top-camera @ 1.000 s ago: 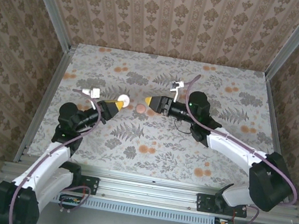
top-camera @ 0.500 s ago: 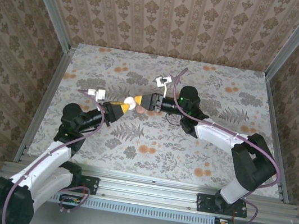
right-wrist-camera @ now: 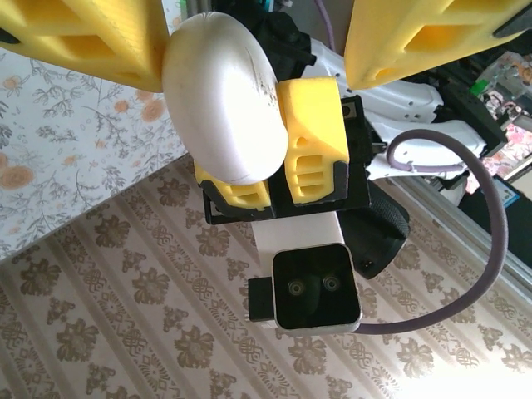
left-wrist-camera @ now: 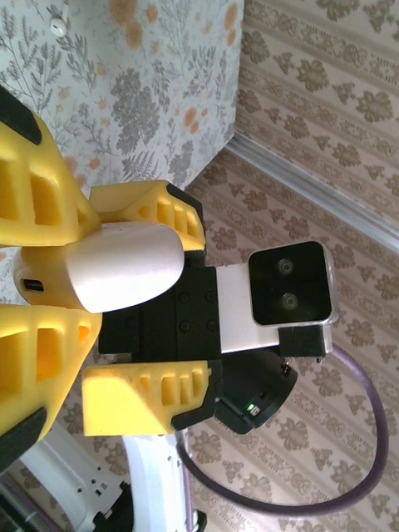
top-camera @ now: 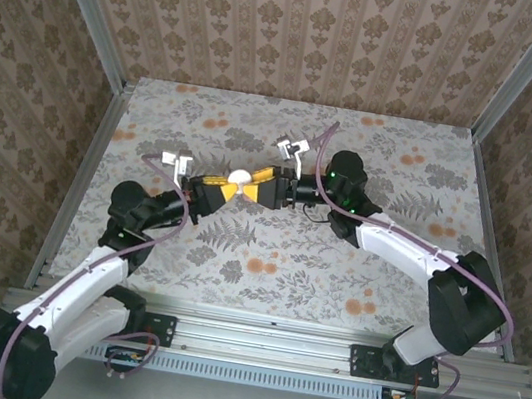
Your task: Insert wireless bluetooth earbuds into charging case
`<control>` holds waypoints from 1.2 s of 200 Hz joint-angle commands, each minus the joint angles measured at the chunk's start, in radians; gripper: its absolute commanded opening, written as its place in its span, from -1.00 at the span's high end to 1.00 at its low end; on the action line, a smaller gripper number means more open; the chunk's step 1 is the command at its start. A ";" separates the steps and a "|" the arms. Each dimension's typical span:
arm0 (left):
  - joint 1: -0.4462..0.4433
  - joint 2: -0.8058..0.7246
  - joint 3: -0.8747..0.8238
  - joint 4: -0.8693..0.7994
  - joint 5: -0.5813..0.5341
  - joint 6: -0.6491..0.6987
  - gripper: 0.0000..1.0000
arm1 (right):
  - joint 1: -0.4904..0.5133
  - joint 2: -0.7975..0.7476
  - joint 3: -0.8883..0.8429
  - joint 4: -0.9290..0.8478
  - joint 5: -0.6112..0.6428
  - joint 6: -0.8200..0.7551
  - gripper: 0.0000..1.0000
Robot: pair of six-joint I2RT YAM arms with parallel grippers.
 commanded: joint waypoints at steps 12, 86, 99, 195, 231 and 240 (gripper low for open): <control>-0.024 0.024 0.033 0.052 0.017 0.033 0.78 | -0.009 -0.069 0.007 -0.027 -0.063 -0.090 0.00; -0.039 0.037 0.048 0.011 0.017 0.072 0.77 | -0.019 -0.129 -0.013 -0.081 -0.054 -0.153 0.53; -0.040 0.039 0.048 0.002 0.015 0.082 0.73 | -0.020 -0.133 -0.016 -0.104 -0.050 -0.169 0.57; -0.045 0.056 0.116 -0.279 -0.021 0.259 0.00 | -0.037 -0.218 0.008 -0.517 0.057 -0.448 0.67; -0.045 0.062 0.157 -0.410 -0.025 0.350 -0.20 | -0.043 -0.225 0.059 -0.698 0.084 -0.588 0.67; -0.044 0.063 0.173 -0.460 -0.026 0.380 -0.22 | -0.043 -0.225 0.069 -0.734 0.091 -0.623 0.66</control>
